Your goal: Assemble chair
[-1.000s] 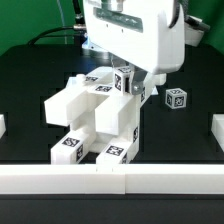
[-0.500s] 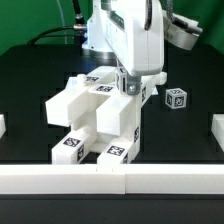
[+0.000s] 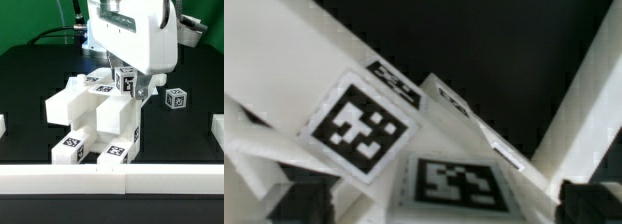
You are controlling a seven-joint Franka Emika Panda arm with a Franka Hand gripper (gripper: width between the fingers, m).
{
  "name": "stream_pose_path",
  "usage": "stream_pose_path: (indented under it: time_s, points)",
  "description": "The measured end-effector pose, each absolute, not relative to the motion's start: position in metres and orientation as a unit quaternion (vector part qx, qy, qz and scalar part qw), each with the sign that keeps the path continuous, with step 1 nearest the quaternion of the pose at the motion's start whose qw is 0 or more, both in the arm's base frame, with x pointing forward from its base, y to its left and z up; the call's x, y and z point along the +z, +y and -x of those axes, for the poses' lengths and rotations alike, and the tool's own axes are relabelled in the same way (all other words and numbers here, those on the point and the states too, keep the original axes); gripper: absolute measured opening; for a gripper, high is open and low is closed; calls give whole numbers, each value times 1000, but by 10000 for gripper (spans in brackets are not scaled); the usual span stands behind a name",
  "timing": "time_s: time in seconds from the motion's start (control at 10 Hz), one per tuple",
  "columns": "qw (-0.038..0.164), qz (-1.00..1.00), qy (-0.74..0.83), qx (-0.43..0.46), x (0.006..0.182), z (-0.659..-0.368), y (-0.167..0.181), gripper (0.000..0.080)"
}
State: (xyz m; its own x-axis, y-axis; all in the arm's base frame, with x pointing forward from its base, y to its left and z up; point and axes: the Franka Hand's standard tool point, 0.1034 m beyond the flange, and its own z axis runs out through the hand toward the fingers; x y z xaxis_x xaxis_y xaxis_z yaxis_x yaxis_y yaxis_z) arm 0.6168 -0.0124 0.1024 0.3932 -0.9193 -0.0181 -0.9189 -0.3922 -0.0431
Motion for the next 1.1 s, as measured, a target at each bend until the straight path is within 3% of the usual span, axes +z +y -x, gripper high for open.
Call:
stream_pose_path:
  time_s: [0.4,0.7,1.1]
  points:
    - [21,908,418,-8,102,-617,-13,649]
    - [0,963,270,-12,103,-617,-15,649]
    - [-3,991,131,-12,103,-617,-16,649]
